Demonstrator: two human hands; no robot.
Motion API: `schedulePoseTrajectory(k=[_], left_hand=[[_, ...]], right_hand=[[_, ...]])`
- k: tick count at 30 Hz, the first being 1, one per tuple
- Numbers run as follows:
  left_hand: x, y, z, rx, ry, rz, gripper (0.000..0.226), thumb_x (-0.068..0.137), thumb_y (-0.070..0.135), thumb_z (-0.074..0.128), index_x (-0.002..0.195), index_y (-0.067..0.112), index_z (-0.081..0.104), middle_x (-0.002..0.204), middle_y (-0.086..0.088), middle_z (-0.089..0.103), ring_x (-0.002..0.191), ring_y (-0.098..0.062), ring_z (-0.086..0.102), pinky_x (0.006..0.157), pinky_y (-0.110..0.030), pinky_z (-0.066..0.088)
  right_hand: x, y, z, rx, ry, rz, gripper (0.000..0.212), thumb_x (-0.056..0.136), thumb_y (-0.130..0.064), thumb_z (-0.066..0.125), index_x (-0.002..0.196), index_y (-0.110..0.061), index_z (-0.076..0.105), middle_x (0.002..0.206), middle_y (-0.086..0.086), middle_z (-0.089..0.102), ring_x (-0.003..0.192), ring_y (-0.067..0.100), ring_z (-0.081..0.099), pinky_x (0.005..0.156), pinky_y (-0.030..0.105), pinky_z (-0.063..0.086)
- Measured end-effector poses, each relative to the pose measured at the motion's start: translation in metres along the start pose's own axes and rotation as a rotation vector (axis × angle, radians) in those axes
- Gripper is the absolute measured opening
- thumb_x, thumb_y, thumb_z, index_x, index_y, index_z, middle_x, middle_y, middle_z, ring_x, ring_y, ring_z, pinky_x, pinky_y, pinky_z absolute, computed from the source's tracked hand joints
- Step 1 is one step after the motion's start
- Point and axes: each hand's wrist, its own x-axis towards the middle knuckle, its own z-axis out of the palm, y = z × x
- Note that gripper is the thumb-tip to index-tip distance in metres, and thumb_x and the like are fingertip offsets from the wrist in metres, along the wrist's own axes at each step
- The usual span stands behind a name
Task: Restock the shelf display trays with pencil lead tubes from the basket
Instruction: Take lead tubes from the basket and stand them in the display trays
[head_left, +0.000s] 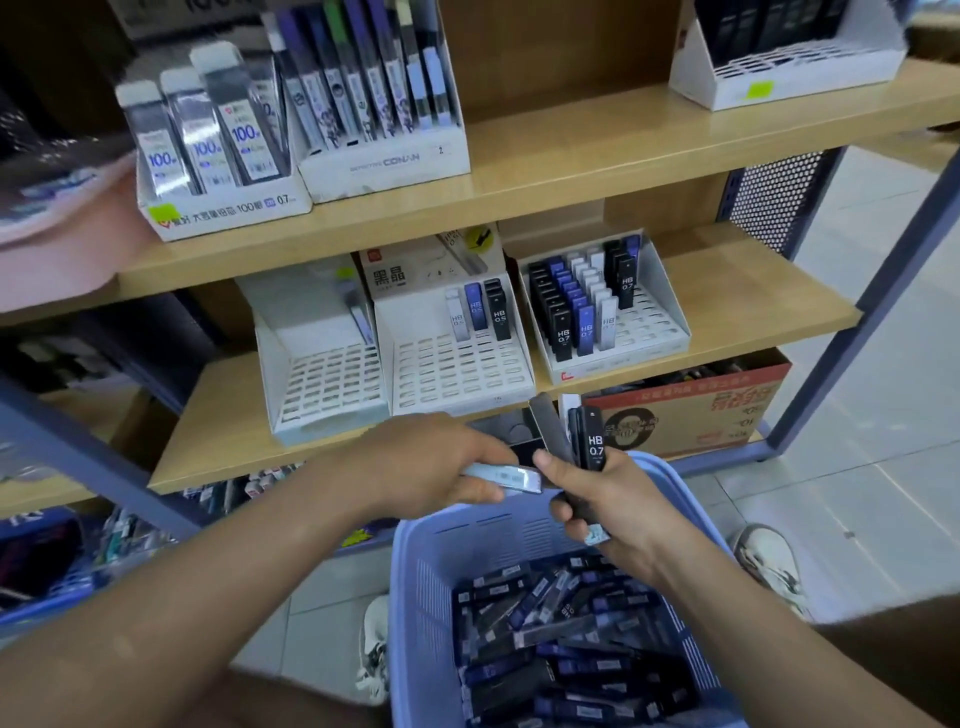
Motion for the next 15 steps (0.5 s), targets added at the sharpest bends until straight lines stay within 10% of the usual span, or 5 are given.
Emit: schedulePoseTrajectory(k=[6, 15], left_hand=[[-0.002, -0.033, -0.014, 0.012, 0.122, -0.047, 0.029, 0.084, 0.051, 0.064, 0.112, 0.046, 0.057, 0.088, 0.018, 0.059, 0.083, -0.005, 0.053, 0.074, -0.031, 0.048], [-0.039, -0.094, -0.034, -0.864, 0.384, -0.291, 0.025, 0.074, 0.006, 0.078, 0.092, 0.023, 0.075, 0.085, -0.008, 0.072, 0.075, -0.011, 0.067, 0.076, -0.022, 0.054]], right_hand=[[0.016, 0.000, 0.022, -0.027, 0.005, -0.056, 0.015, 0.082, -0.003, 0.073, 0.093, -0.001, 0.063, 0.057, 0.001, 0.055, 0.044, 0.014, 0.045, 0.037, 0.022, 0.033], [0.042, 0.016, 0.054, 0.136, -0.020, -0.007, 0.016, 0.076, -0.006, 0.071, 0.087, -0.007, 0.060, 0.068, 0.006, 0.059, 0.045, 0.012, 0.043, 0.036, 0.021, 0.034]])
